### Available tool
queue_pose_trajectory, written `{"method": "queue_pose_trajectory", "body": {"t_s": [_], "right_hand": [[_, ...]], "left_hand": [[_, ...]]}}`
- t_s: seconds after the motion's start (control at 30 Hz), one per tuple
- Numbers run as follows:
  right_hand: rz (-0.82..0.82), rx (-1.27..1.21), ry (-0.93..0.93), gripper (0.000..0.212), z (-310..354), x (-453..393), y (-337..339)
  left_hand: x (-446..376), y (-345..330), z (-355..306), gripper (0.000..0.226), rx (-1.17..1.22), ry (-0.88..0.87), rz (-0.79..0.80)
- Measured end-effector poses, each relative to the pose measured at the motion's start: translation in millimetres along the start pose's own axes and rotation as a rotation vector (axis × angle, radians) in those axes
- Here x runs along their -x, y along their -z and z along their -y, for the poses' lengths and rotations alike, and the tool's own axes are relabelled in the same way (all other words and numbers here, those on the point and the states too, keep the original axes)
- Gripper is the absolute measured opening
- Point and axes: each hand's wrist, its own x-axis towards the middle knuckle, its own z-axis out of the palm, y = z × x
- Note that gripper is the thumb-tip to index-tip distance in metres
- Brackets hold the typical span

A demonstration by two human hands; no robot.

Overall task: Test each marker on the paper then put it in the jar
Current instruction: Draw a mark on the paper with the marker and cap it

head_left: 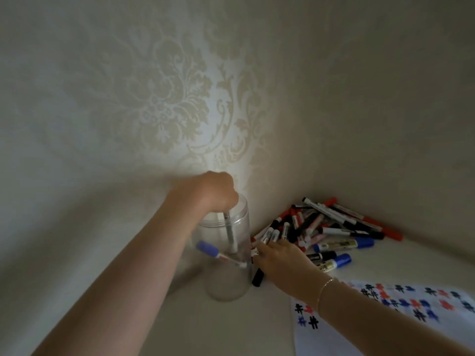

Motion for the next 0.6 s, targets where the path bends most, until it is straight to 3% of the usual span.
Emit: {"method": "queue_pose_trajectory", "body": {"t_s": [0.17, 0.27, 0.33, 0.4, 0.47, 0.6], "right_hand": [[-0.174, -0.108, -0.006, 0.036, -7.3, 3.6, 8.9], [-0.334, -0.435, -0.2, 0.016, -21.4, 5.3, 29.5], [-0.456, -0.676, -0.448, 0.004, -31.6, 6.4, 51.5], [-0.532, -0.929, -0.592, 0.004, -40.4, 8.6, 73.5], [-0.529, -1.002, -0.6, 0.012, -49.5, 12.0, 90.4], [-0.394, -0.956, -0.62, 0.018, -65.7, 29.7, 97.0]], "left_hand": [[-4.6, -11.2, 4.8, 0.023, 0.006, 0.001, 0.069], [13.1, -2.9, -1.8, 0.027, -0.062, -0.018, -0.202], [30.5, -2.2, -16.4, 0.024, 0.07, -0.198, -0.441], [46.9, -6.8, -35.7, 0.023, 0.28, -0.404, -0.474], [49.6, -23.2, -52.1, 0.031, 0.265, -0.511, -0.463], [38.0, -60.3, -67.1, 0.054, -0.009, -0.516, -0.587]]}}
